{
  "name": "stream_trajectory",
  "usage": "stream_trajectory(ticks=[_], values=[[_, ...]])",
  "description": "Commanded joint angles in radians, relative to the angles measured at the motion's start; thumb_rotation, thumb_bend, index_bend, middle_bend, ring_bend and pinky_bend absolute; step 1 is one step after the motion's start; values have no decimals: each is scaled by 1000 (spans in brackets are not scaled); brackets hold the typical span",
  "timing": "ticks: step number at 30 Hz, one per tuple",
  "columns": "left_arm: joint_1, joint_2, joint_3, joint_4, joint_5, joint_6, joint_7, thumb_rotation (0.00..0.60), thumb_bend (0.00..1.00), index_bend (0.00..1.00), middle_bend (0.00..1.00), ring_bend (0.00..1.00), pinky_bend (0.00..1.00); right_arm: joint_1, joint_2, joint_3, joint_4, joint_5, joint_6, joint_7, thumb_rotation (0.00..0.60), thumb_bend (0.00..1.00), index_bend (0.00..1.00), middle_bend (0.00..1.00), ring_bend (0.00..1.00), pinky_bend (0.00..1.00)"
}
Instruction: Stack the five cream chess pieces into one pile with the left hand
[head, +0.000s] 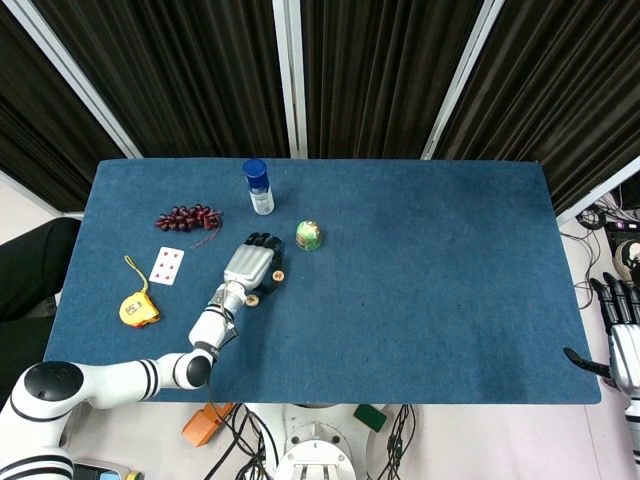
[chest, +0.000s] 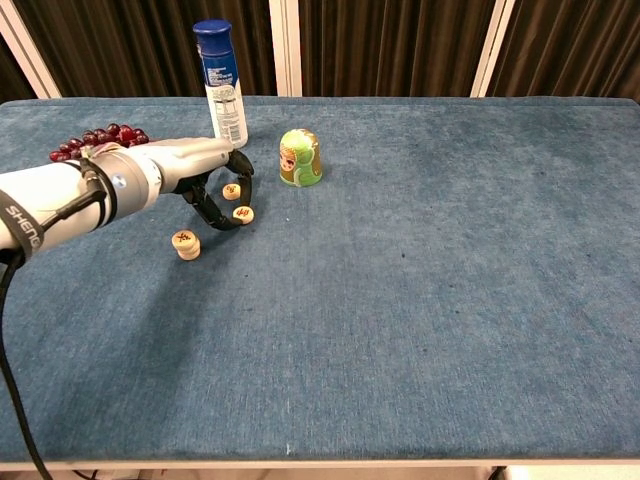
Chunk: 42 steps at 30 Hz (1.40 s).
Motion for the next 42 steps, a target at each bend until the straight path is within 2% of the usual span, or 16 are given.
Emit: stream_trajectory(ticks=[1,7,11,14,18,22,29,42], values=[[14,30,-4,-41,29,24,-18,600,375,497,103,0,0,2,1,1,-1,-2,0,-1,600,123,0,0,0,0],[71,160,0,-222,110,103,-56,600,367,497,103,0,0,11,0,4,-3,-10,-5,-4,600,122,0,0,0,0],[121,248,38,-348,155,134,-76,600,350,497,103,0,0,20,-5,2,1,-15,-17,-1,600,122,0,0,0,0],[154,274,74,-391,186,156,-84,600,343,497,103,0,0,23,-7,1,5,-17,-21,0,600,122,0,0,0,0],[184,272,116,-407,221,178,-81,600,327,497,103,0,0,23,-6,-1,3,-22,-16,-1,600,123,0,0,0,0],[200,246,133,-385,240,193,-76,600,318,497,103,0,0,18,-5,-3,1,-28,-5,0,600,122,0,0,0,0],[216,215,131,-342,245,196,-86,600,316,497,103,0,0,9,-8,-9,9,-29,5,8,600,123,0,0,0,0],[221,205,120,-328,239,187,-56,600,296,497,103,0,0,9,-7,-8,9,-29,7,8,600,122,0,0,0,0]])
